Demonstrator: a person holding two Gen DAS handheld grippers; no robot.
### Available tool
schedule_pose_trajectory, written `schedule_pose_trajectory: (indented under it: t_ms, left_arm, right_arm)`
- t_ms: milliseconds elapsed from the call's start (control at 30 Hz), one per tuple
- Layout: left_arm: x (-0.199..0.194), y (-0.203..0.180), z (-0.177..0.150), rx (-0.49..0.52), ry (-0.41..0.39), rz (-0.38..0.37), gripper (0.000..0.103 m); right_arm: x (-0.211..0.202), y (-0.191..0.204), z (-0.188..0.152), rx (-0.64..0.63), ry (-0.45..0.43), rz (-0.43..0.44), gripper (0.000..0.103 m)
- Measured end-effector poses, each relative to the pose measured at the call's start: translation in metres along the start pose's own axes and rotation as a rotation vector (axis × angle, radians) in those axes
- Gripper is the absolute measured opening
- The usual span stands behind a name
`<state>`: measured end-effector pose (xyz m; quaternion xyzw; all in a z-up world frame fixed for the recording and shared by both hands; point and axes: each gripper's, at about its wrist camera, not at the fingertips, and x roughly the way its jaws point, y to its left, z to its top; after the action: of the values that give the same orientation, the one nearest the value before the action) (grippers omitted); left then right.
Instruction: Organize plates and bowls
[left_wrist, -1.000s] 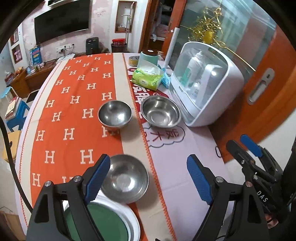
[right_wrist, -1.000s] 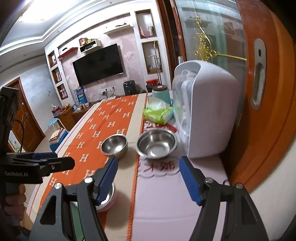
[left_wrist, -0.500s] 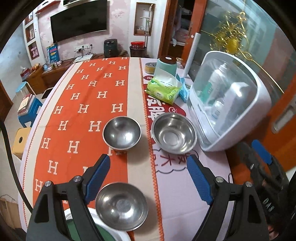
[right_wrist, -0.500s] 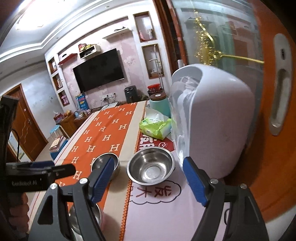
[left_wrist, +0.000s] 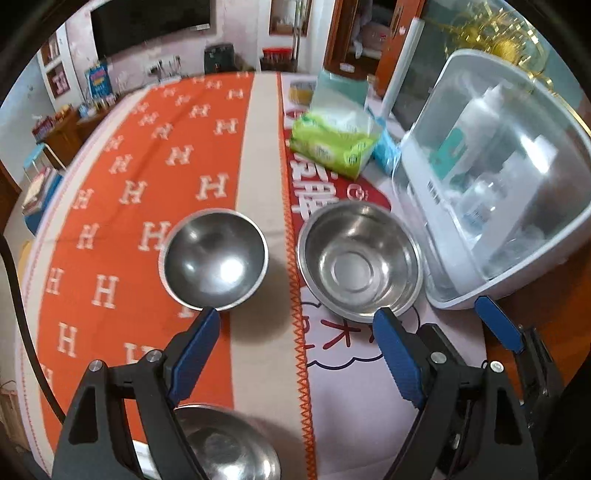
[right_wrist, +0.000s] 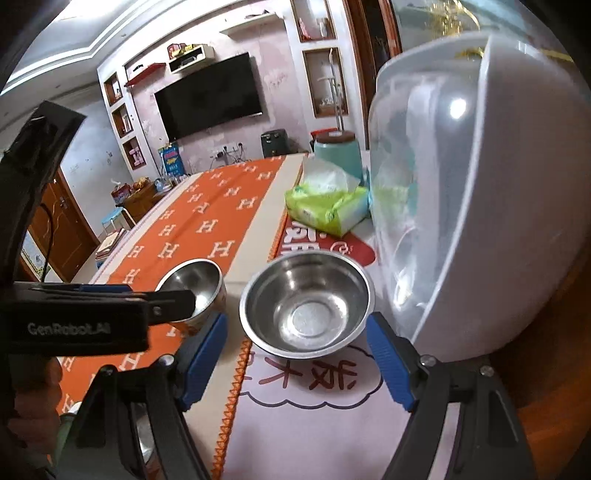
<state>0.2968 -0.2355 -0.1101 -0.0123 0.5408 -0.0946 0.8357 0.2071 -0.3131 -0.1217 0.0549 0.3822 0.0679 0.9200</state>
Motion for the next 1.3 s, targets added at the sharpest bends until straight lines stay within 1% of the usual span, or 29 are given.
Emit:
schedule_pose_trajectory:
  t_ms: [100,267,333,633,733,900,933,1000,1033,1067,1233,1300]
  left_arm:
    - [0.027,-0.001,0.001,-0.022,0.037,-0.047,0.084]
    - [0.056,-0.007,0.000,-0.027,0.066,-0.059,0.084]
    - [0.064,-0.008,0.000,-0.038,0.070,-0.075,0.084]
    - [0.093,-0.012,-0.003,-0.057,0.083,-0.088,0.084]
    - [0.101,-0.011,-0.003,-0.071,0.097,-0.092,0.082]
    - [0.110,-0.011,-0.005,-0.088,0.108,-0.111,0.074]
    - [0.112,-0.011,-0.005,-0.091,0.112,-0.118,0.073]
    - [0.116,-0.012,-0.005,-0.095,0.114,-0.133,0.065]
    - [0.116,-0.013,-0.005,-0.095,0.111,-0.139,0.063]
    - [0.116,-0.014,-0.005,-0.092,0.108,-0.143,0.060]
    - [0.117,-0.018,-0.006,-0.087,0.100,-0.171,0.050]
    - [0.116,-0.019,-0.006,-0.086,0.098,-0.181,0.043]
  right_arm:
    - [0.014,-0.003,-0.007,0.017,-0.013,-0.005,0.078]
    - [0.026,-0.009,-0.016,0.041,-0.056,-0.025,0.078]
    - [0.032,-0.015,-0.018,0.062,-0.061,-0.035,0.078]
    - [0.064,-0.038,-0.029,0.172,-0.015,-0.007,0.077]
    - [0.071,-0.040,-0.031,0.178,-0.003,0.002,0.076]
    - [0.079,-0.040,-0.034,0.176,0.013,0.018,0.065]
    - [0.080,-0.040,-0.035,0.175,0.017,0.019,0.061]
    - [0.083,-0.040,-0.036,0.175,0.026,0.015,0.055]
    - [0.084,-0.041,-0.036,0.177,0.026,0.010,0.047]
    - [0.084,-0.042,-0.037,0.176,0.025,0.001,0.044]
    - [0.084,-0.040,-0.037,0.159,0.016,0.005,0.039]
    - [0.085,-0.040,-0.038,0.158,0.017,0.007,0.039]
